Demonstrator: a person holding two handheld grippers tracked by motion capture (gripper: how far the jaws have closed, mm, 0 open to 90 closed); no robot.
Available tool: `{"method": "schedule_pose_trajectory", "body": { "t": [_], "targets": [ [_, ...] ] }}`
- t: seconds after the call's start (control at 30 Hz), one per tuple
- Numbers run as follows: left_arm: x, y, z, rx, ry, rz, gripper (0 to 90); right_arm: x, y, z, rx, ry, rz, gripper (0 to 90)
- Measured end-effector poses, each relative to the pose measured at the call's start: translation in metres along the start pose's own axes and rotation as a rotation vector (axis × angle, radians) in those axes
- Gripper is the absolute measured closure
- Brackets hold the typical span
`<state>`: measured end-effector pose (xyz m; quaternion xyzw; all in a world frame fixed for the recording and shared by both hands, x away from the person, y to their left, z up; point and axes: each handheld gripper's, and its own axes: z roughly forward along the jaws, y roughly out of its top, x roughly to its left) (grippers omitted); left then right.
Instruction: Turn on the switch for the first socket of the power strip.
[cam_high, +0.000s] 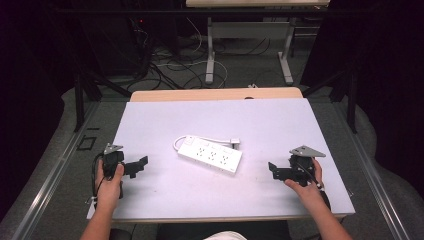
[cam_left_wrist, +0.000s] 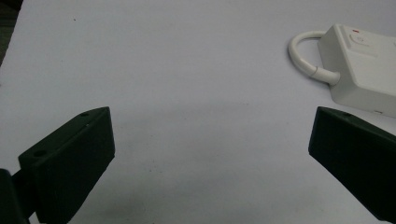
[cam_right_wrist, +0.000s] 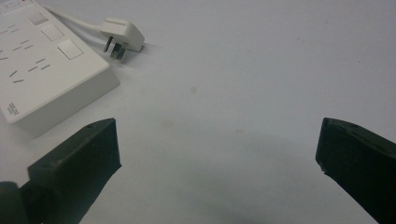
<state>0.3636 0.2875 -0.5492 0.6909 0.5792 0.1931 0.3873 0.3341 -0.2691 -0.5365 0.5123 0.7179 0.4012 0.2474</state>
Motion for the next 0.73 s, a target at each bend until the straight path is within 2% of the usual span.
{"method": "schedule_pose_trajectory", "body": {
  "t": [0.03, 0.3, 0.73],
  "targets": [
    [0.0007, -0.0005, 0.0006, 0.0, 0.004, 0.007, 0.5, -0.0002, 0.0, -0.0001, 0.001, 0.001, -0.004, 0.0],
    [0.004, -0.0037, 0.0028, 0.018, 0.005, -0.013, 0.5, -0.0003, 0.0002, 0.0011, 0.002, 0.007, -0.008, 0.0],
    [0.0033, -0.0047, 0.004, 0.009, 0.006, -0.015, 0.5, -0.0021, 0.0, 0.0018, 0.004, 0.005, -0.004, 0.0]
  ]
}}
